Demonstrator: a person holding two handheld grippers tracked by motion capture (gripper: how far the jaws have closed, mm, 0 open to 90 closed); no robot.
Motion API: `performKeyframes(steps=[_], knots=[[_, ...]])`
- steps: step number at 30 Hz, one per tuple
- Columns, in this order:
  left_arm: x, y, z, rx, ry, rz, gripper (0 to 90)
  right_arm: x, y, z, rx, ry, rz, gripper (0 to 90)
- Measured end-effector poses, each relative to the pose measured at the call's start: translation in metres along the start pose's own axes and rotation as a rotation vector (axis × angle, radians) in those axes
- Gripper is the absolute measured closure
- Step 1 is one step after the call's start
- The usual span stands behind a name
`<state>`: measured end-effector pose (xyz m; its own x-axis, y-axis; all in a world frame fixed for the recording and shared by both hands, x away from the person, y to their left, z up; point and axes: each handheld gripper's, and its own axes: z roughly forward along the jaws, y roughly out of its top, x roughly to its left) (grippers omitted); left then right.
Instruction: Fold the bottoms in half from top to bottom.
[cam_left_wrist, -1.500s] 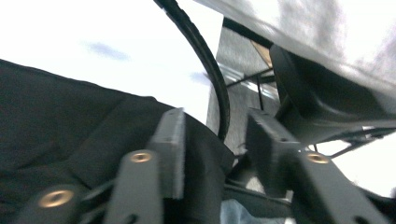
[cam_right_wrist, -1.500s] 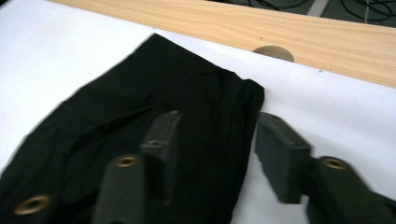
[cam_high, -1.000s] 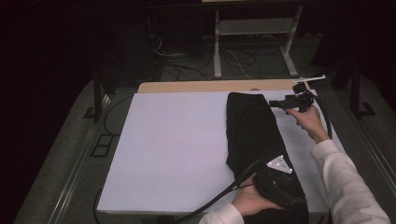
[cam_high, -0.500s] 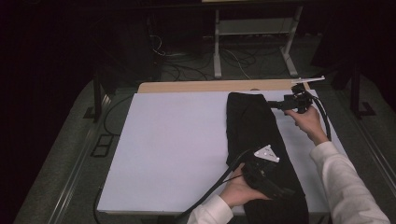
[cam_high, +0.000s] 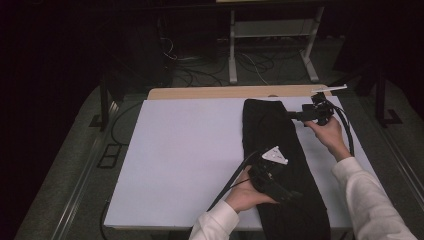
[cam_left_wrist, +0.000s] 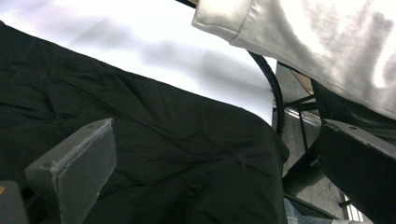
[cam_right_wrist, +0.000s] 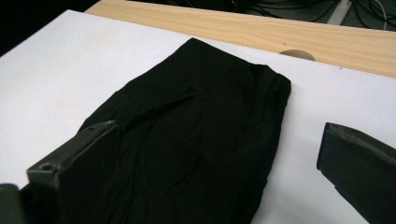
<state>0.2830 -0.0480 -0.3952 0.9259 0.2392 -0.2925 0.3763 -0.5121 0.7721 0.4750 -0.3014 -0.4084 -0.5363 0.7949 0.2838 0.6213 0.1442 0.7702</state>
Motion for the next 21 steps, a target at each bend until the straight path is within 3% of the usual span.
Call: performKeyframes(steps=[15,21], knots=[[0.018,0.003,-0.009,0.013,0.062,0.012,0.0,0.004,-0.011,-0.001,-0.007,0.014,-0.006,0.0],[0.026,0.004,-0.015,0.027,0.115,0.022,0.0,0.002,-0.015,-0.001,-0.001,0.016,-0.001,0.0]])
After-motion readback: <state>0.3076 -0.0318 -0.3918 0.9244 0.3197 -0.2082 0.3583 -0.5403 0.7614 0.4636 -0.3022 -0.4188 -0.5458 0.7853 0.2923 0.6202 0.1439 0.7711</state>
